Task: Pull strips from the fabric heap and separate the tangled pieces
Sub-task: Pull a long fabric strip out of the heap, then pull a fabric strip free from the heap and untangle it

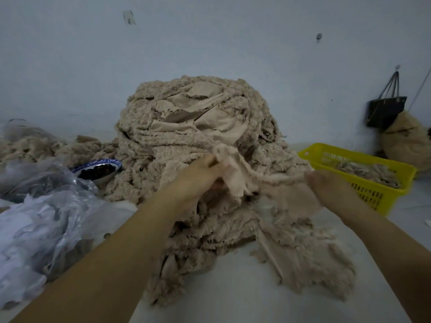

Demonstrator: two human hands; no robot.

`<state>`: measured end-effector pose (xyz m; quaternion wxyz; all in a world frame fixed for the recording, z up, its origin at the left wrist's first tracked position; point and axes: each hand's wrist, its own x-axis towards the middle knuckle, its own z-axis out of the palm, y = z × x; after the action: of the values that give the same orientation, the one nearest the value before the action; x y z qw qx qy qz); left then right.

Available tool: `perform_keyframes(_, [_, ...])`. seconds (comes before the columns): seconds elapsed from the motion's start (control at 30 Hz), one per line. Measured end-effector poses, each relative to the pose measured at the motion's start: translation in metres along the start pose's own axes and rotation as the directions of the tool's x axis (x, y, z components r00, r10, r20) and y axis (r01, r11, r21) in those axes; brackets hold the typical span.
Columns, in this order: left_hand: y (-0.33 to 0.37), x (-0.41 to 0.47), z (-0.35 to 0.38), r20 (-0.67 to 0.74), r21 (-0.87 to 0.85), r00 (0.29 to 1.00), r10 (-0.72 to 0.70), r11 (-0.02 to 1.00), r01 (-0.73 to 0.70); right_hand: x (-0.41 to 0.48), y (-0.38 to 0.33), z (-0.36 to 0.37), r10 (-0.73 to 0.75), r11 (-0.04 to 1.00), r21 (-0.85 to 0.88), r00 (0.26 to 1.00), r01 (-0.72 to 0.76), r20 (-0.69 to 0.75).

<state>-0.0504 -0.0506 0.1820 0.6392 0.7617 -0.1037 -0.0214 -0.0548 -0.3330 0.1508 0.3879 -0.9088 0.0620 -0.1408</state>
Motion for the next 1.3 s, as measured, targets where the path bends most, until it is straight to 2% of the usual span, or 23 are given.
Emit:
perform_keyframes(0.07, [-0.005, -0.001, 0.003, 0.046, 0.365, 0.998, 0.039, 0.929, -0.053, -0.01, 0.011, 0.002, 0.064, 0.982, -0.191, 0.952, -0.006, 0.299])
perform_keyframes(0.13, [-0.012, -0.001, 0.003, 0.101, 0.514, 0.994, 0.032, 0.854, -0.08, -0.023, 0.02, 0.015, 0.135, 0.91, -0.402, 0.842, 0.102, 0.522])
perform_keyframes(0.17, [-0.018, -0.001, 0.002, 0.137, 0.57, 0.991, 0.01, 0.817, -0.087, -0.028, 0.024, 0.024, 0.125, 0.864, -0.466, 0.815, 0.191, 0.566])
perform_keyframes(0.23, [-0.026, -0.002, 0.0, 0.175, 0.676, 0.984, -0.016, 0.729, -0.108, -0.033, 0.026, 0.036, 0.028, 0.856, -0.445, 0.836, 0.264, 0.548])
perform_keyframes(0.3, [-0.03, -0.004, -0.002, 0.218, 0.744, 0.976, -0.018, 0.65, -0.154, -0.027, 0.022, 0.034, -0.016, 0.928, -0.322, 0.884, 0.188, 0.468])
perform_keyframes(0.37, [-0.032, -0.003, -0.005, 0.227, 0.838, 0.972, -0.06, 0.521, -0.164, -0.018, 0.014, 0.027, 0.048, 0.996, -0.092, 0.912, -0.012, 0.406])
perform_keyframes(0.43, [-0.035, -0.001, -0.006, 0.175, 0.911, 0.98, -0.097, 0.393, -0.123, -0.008, 0.009, 0.019, 0.118, 0.93, 0.28, 0.914, -0.239, 0.387])
perform_keyframes(0.47, [-0.037, -0.001, -0.005, 0.134, 0.916, 0.987, -0.094, 0.392, -0.087, -0.001, 0.01, 0.015, 0.123, 0.813, 0.509, 0.938, -0.282, 0.323])
perform_keyframes(0.5, [-0.038, 0.0, -0.004, 0.093, 0.897, 0.993, -0.074, 0.439, -0.051, 0.006, 0.01, 0.008, 0.152, 0.652, 0.713, 0.966, -0.258, 0.211])
perform_keyframes(0.57, [-0.037, 0.001, -0.004, -0.021, 0.772, 1.0, -0.009, 0.636, 0.022, 0.02, 0.015, -0.001, 0.272, 0.387, 0.911, 0.962, -0.144, 0.036])
perform_keyframes(0.6, [-0.035, 0.001, -0.004, -0.101, 0.645, 0.995, 0.015, 0.762, 0.054, 0.021, 0.019, 0.001, 0.307, 0.409, 0.902, 0.952, -0.138, 0.006])
perform_keyframes(0.67, [-0.026, 0.003, -0.004, -0.247, 0.225, 0.969, -0.013, 0.972, 0.07, 0.01, 0.02, 0.019, 0.323, 0.702, 0.688, 0.943, -0.185, -0.077])
perform_keyframes(0.7, [-0.02, 0.003, -0.003, -0.273, 0.011, 0.96, -0.057, 0.998, 0.062, 0.001, 0.017, 0.033, 0.269, 0.828, 0.539, 0.954, -0.157, -0.135])
perform_keyframes(0.77, [-0.01, 0.006, -0.003, -0.257, -0.227, 0.962, -0.092, 0.973, 0.033, -0.016, 0.002, 0.056, 0.063, 0.934, 0.357, 0.987, -0.007, -0.146])
perform_keyframes(0.83, [-0.006, 0.009, -0.004, -0.243, -0.259, 0.968, -0.068, 0.966, 0.003, -0.028, -0.012, 0.068, -0.064, 0.965, 0.251, 0.997, 0.07, -0.035])
perform_keyframes(0.9, [-0.008, 0.011, -0.007, -0.227, -0.213, 0.972, -0.066, 0.977, 0.017, -0.037, -0.019, 0.068, -0.06, 0.991, 0.128, 0.983, 0.038, 0.175])
perform_keyframes(0.93, [-0.011, 0.01, -0.007, -0.212, -0.182, 0.975, -0.071, 0.983, 0.032, -0.043, -0.021, 0.064, -0.018, 0.999, 0.043, 0.943, 0.004, 0.331])
perform_keyframes(1.0, [-0.02, 0.007, -0.007, -0.164, -0.092, 0.983, -0.085, 0.993, 0.07, -0.05, -0.017, 0.056, 0.128, 0.99, -0.124, 0.748, -0.061, 0.651])
perform_keyframes(1.03, [-0.025, 0.006, -0.005, -0.136, -0.048, 0.985, -0.104, 0.994, 0.098, -0.051, -0.012, 0.053, 0.184, 0.98, -0.189, 0.666, -0.066, 0.722])
perform_keyframes(1.07, [-0.031, 0.005, -0.003, -0.117, -0.002, 0.985, -0.123, 0.992, 0.124, -0.05, -0.007, 0.05, 0.208, 0.973, -0.219, 0.664, -0.068, 0.718])
perform_keyframes(1.17, [-0.037, 0.001, 0.003, -0.111, 0.036, 0.983, -0.143, 0.988, 0.148, -0.031, 0.014, 0.042, 0.059, 0.956, -0.289, 0.936, 0.046, 0.346])
perform_keyframes(1.23, [-0.034, 0.002, 0.004, -0.11, -0.043, 0.984, -0.139, 0.99, 0.135, -0.031, 0.013, 0.044, -0.055, 0.928, -0.347, 0.972, 0.134, 0.229])
perform_keyframes(1.3, [-0.025, 0.0, 0.006, -0.092, -0.133, 0.989, -0.12, 0.985, 0.107, -0.034, -0.001, 0.053, -0.211, 0.955, -0.182, 0.968, 0.234, 0.14])
